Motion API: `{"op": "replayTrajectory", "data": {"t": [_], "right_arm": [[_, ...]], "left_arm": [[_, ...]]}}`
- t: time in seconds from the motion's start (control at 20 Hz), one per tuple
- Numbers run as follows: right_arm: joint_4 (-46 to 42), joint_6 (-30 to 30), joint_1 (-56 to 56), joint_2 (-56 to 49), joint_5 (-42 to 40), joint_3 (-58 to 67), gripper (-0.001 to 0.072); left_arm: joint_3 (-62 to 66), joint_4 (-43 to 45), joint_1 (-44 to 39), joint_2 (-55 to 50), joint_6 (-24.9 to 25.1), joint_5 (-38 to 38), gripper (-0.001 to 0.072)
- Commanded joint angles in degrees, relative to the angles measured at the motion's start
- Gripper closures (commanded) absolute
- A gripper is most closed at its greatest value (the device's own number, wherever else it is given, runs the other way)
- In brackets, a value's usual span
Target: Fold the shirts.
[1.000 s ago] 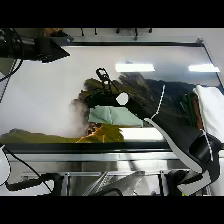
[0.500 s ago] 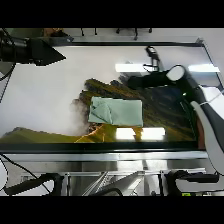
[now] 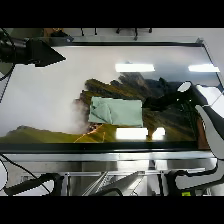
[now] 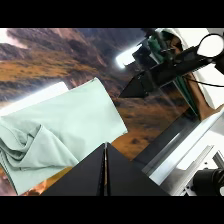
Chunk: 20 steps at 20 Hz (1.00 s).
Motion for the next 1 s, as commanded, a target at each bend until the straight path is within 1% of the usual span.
{"op": "replayTrajectory", "data": {"t": [0.0, 0.15, 0.2, 0.25, 0.3, 0.35, 0.5, 0.6, 0.8, 0.95], "right_arm": [[5.42, -2.60, 2.16, -6.12, -1.38, -0.98, 0.0064], [9.97, -5.16, 4.70, -9.64, -1.55, -0.96, 0.0077], [12.44, -6.97, 5.51, -10.05, -1.46, -0.96, 0.0165], [15.63, -9.99, 6.12, -9.88, -1.11, -0.85, 0.0440], [18.99, -12.31, 6.40, -9.25, -0.13, -0.31, 0.0637], [20.76, -13.07, 6.40, -7.72, 0.68, 1.05, 0.0692], [20.20, -12.66, 4.44, 0.24, 0.68, 9.25, 0.0693], [20.22, -9.90, -0.02, 4.42, -0.22, 17.64, 0.0694], [20.20, -3.65, -12.63, 5.31, -0.31, 32.13, 0.0694], [20.22, -0.50, -23.43, 4.07, -2.38, 36.15, 0.0694]], "left_arm": [[-0.02, 0.00, 0.04, 0.04, -0.11, -0.02, 0.0693], [-0.02, 0.00, 0.04, 0.04, -0.11, -0.02, 0.0694], [-0.02, 0.00, 0.04, 0.04, -0.11, 0.00, 0.0694], [-0.02, 0.00, 0.04, 0.04, -0.11, 0.00, 0.0693], [-0.02, 0.00, 0.04, 0.04, -0.11, 0.00, 0.0694], [-0.02, 0.00, 0.04, 0.04, -0.13, -0.02, 0.0694], [-0.02, 0.00, 0.04, 0.04, -0.15, -0.02, 0.0694], [-0.02, 0.02, 0.04, 0.04, -0.13, -0.02, 0.0694], [-0.02, 0.00, 0.04, 0.04, -0.13, -0.07, 0.0694], [-0.02, 0.00, 0.04, 0.04, -0.13, -0.07, 0.0693]]}}
